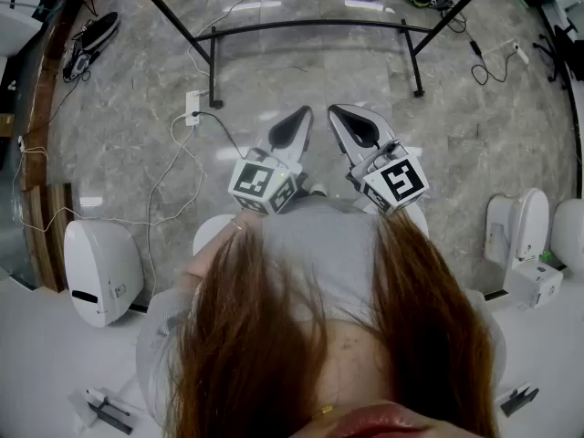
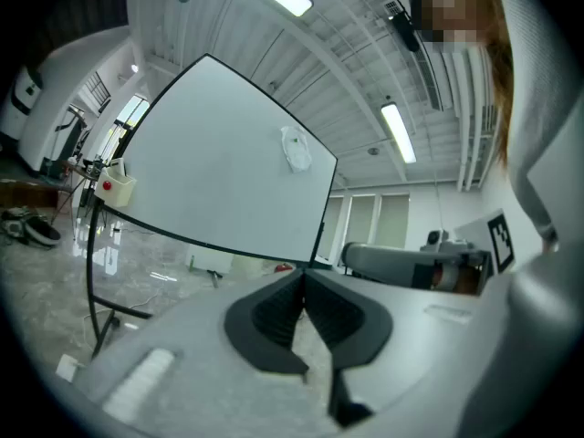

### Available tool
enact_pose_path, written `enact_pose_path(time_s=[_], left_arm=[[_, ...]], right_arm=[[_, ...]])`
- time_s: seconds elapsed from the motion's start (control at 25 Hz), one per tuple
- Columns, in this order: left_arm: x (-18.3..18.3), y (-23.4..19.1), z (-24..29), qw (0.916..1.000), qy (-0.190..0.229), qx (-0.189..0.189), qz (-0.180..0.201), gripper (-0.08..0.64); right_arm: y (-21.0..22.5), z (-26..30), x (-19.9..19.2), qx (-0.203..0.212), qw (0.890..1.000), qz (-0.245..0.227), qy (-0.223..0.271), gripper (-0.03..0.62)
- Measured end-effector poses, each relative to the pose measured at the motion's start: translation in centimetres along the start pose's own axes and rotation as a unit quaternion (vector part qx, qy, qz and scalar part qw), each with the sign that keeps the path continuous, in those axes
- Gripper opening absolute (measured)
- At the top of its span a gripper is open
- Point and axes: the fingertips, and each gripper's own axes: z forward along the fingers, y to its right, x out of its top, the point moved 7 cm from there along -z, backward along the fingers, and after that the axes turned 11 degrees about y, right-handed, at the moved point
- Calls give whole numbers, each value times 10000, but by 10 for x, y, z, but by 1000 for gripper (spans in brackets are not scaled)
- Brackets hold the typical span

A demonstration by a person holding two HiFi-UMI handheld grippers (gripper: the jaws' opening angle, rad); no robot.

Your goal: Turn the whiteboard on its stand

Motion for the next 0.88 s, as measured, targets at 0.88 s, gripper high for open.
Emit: enact_pose_path(time_s=[0.88], left_arm=[[-9, 9, 35, 9999, -78, -79, 82, 2]], right_arm=[[25, -12, 7, -199, 9997, 14, 119, 3]])
